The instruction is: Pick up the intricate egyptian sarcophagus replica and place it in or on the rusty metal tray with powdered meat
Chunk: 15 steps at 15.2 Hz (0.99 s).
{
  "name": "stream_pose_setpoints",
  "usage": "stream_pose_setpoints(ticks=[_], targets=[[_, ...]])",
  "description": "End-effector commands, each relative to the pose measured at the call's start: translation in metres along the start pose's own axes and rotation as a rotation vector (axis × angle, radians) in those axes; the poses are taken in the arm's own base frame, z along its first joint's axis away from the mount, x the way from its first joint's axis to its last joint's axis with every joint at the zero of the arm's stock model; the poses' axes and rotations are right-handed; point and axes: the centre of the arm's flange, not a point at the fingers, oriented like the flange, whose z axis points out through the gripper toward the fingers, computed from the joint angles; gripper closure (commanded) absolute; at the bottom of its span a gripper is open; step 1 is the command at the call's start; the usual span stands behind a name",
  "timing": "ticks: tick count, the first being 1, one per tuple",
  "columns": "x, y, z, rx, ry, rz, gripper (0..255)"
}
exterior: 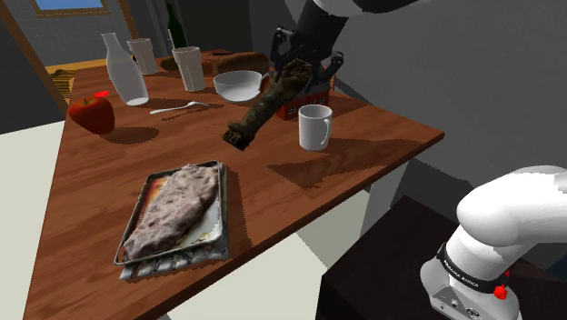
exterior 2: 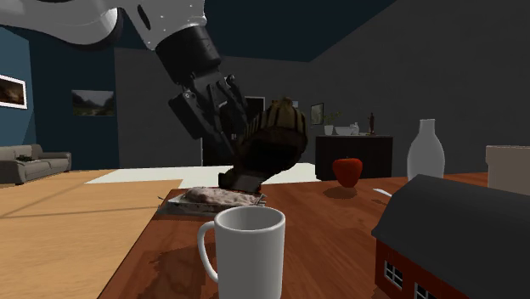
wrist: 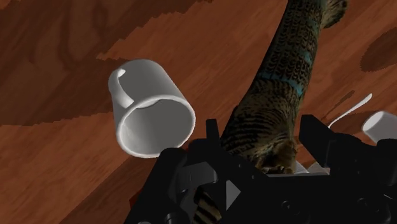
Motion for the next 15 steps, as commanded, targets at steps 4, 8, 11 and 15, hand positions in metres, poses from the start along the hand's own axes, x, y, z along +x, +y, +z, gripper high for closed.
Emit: stream_pose_setpoints(ticks=[4,8,11,15], targets=[[0.008,-0.01,-0.024,0.001,0.001,0.0,255],[0.015,-0.018,-0.042,0.001,0.001,0.0,255],[-0.004,-0.037,-0.048,0.001,0.001,0.0,255],[-0.043,-0.072,-0.054,0.001,0.001,0.0,255]])
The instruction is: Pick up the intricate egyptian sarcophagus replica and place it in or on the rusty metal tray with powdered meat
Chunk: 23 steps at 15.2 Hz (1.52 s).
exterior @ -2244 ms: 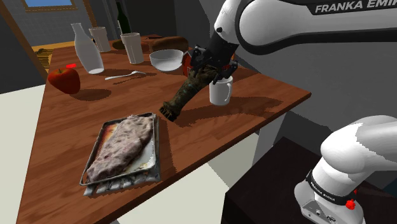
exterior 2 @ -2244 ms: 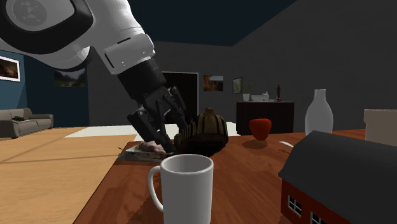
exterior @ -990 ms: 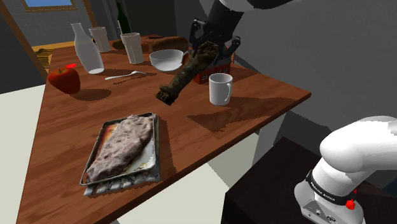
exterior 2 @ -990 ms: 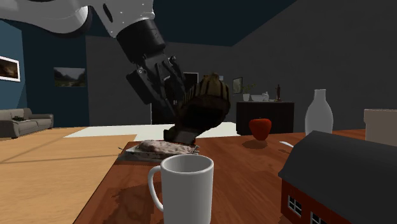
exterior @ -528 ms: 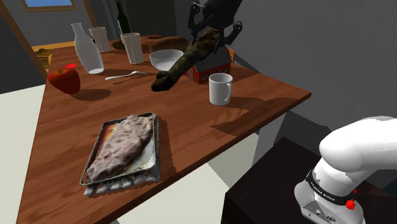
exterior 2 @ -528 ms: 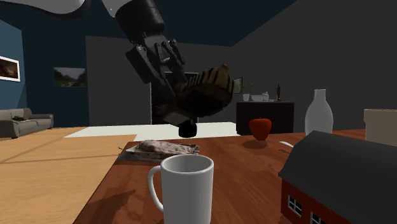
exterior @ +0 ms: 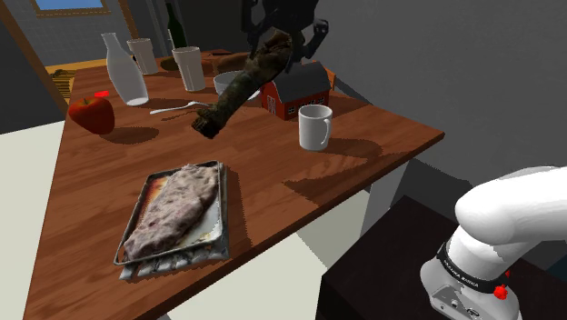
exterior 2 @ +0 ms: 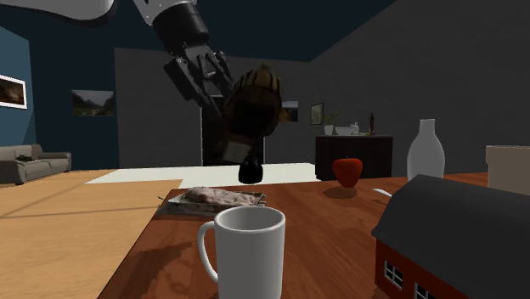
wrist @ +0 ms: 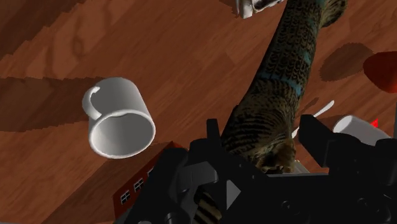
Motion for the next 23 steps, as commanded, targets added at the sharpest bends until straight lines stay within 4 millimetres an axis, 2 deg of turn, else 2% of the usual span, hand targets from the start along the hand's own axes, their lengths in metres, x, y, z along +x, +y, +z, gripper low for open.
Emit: stream_pose_setpoints(ticks=[1,15,23], targets=[[-0.019,-0.019,-0.003,0.001,0.0,0.001,255],[-0.153,-0.139,-0.023,0.001,0.0,0.001,255],[-0.166,-0.123,0.013,0.001,0.0,0.001,255]])
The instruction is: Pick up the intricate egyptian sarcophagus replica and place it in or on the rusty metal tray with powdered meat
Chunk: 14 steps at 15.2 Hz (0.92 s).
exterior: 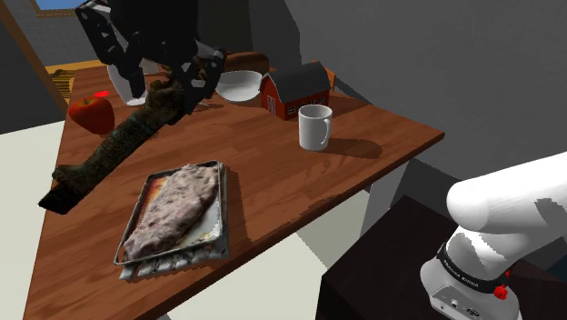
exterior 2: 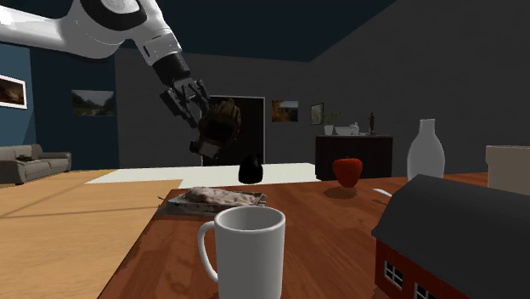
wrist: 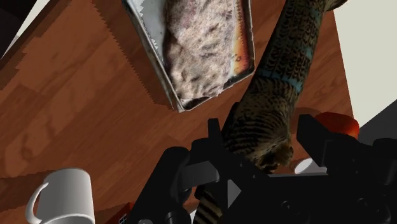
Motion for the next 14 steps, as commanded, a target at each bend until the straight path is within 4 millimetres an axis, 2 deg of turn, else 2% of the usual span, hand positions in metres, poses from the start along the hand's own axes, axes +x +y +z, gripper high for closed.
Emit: stream_pose_setpoints(ticks=[1,11,14], targets=[[-0.003,0.004,0.009,0.002,0.001,0.0,255],[-0.02,0.026,0.058,0.002,0.001,0.0,255],[-0.02,0.026,0.058,0.002,0.001,0.0,255]])
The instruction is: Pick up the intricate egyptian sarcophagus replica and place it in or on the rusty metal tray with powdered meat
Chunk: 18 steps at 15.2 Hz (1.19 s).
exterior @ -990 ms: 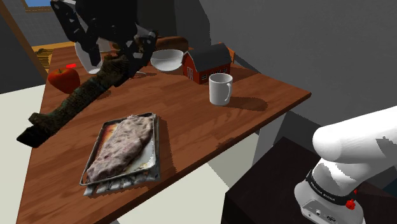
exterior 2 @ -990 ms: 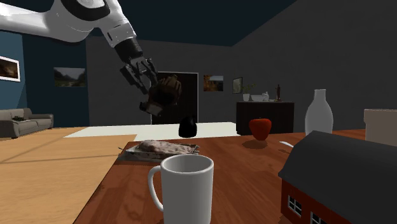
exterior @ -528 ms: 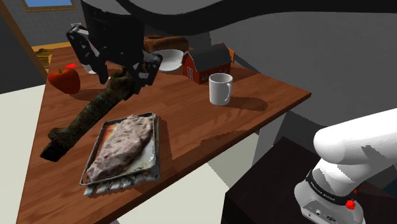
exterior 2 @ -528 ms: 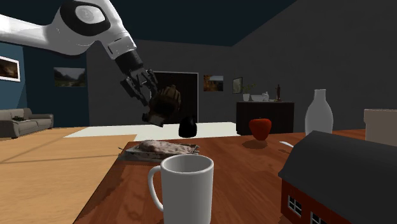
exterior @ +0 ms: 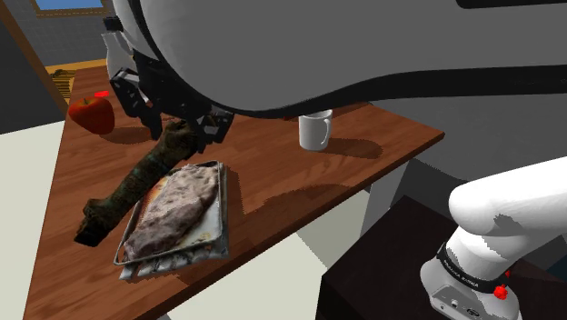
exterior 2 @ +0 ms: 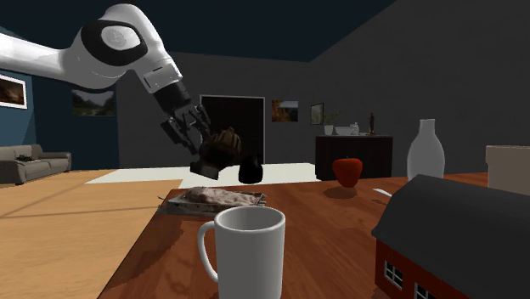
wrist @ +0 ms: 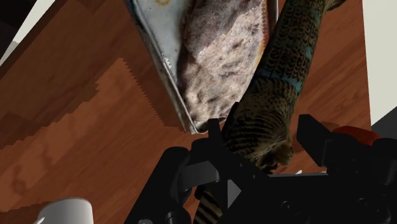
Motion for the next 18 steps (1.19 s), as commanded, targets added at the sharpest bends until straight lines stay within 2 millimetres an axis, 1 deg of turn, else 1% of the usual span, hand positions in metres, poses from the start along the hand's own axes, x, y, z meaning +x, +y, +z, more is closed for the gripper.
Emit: stream_pose_setpoints(ticks=[1,5,6,11,14,15,18], targets=[[0.0,0.0,0.001,0.002,0.0,0.0,255],[0.0,0.0,0.001,0.002,0.0,0.0,255],[0.0,0.0,0.001,0.002,0.0,0.0,0],[0.0,0.0,0.001,0.002,0.0,0.0,0],[0.0,0.0,-0.039,0.002,0.0,0.0,0],[0.0,0.0,-0.049,0.002,0.0,0.0,0],[0.0,0.0,-0.049,0.002,0.0,0.0,0]])
